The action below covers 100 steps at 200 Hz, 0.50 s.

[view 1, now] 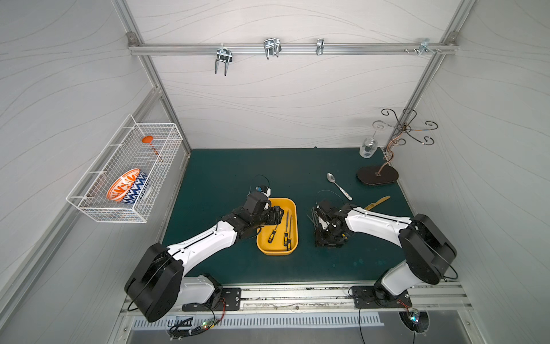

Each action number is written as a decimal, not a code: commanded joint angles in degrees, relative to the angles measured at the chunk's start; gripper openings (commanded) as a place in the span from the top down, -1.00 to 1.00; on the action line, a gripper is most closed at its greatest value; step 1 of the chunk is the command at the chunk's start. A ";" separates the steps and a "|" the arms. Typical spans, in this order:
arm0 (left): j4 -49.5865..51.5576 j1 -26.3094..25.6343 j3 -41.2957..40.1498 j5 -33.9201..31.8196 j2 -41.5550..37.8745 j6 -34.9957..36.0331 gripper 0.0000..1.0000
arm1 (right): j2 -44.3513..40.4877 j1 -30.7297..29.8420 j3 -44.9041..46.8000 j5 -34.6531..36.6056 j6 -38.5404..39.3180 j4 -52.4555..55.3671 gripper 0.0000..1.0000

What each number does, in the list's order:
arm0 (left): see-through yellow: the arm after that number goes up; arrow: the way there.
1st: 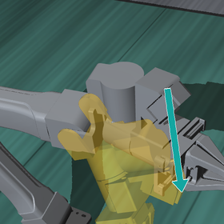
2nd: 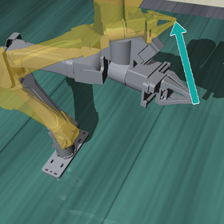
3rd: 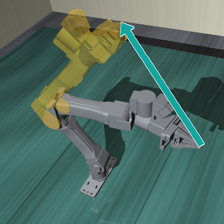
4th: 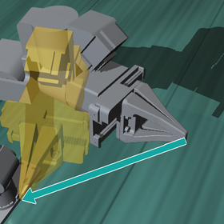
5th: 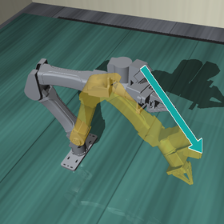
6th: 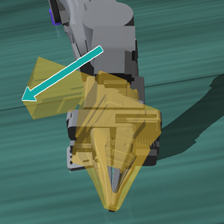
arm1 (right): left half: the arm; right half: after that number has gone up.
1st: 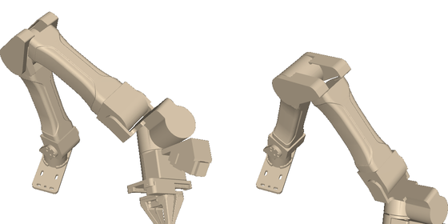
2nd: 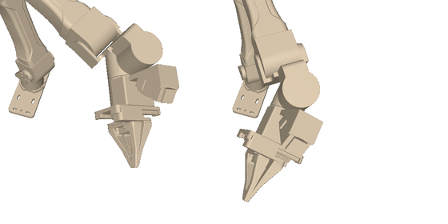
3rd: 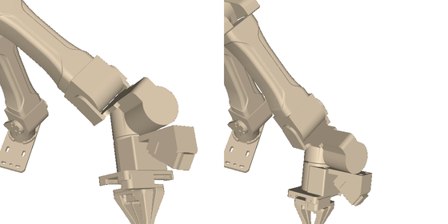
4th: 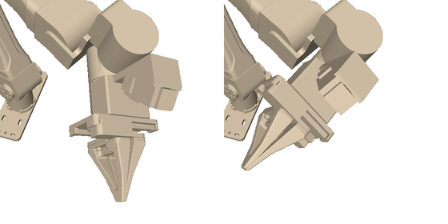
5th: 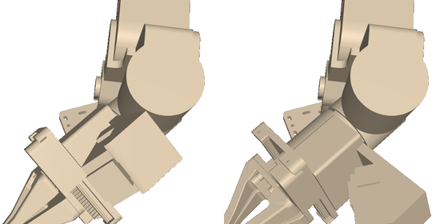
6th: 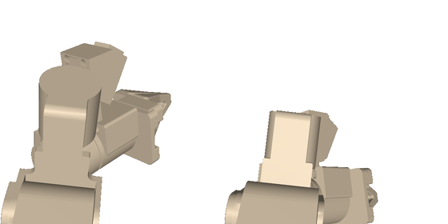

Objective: Put the file tool into the storage box
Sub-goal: Adjust the file tool at the center of the board.

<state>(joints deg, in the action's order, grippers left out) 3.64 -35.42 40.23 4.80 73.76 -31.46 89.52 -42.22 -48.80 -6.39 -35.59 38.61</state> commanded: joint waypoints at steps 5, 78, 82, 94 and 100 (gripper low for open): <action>-1.19 0.06 0.47 -0.87 -0.10 1.23 -0.38 | -0.98 1.24 -1.31 0.82 0.90 3.01 -0.19; -1.67 0.08 0.73 -0.16 0.36 0.93 -0.38 | -3.37 1.69 1.35 0.74 -0.05 2.94 -0.19; -1.69 0.02 0.73 -0.05 0.40 0.90 -0.38 | -3.46 1.63 1.27 0.53 -0.23 2.83 -0.19; -1.67 0.07 0.80 0.12 0.42 0.96 -0.38 | -3.98 1.69 0.71 0.19 -0.43 2.82 -0.19; -1.70 0.12 0.82 0.13 0.42 0.96 -0.38 | -4.48 1.60 0.37 0.27 -0.46 2.95 -0.19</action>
<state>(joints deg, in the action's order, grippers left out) 3.62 -35.42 40.23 4.73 73.76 -31.46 87.22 -40.84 -48.25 -6.04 -35.24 40.40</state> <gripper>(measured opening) 0.688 0.595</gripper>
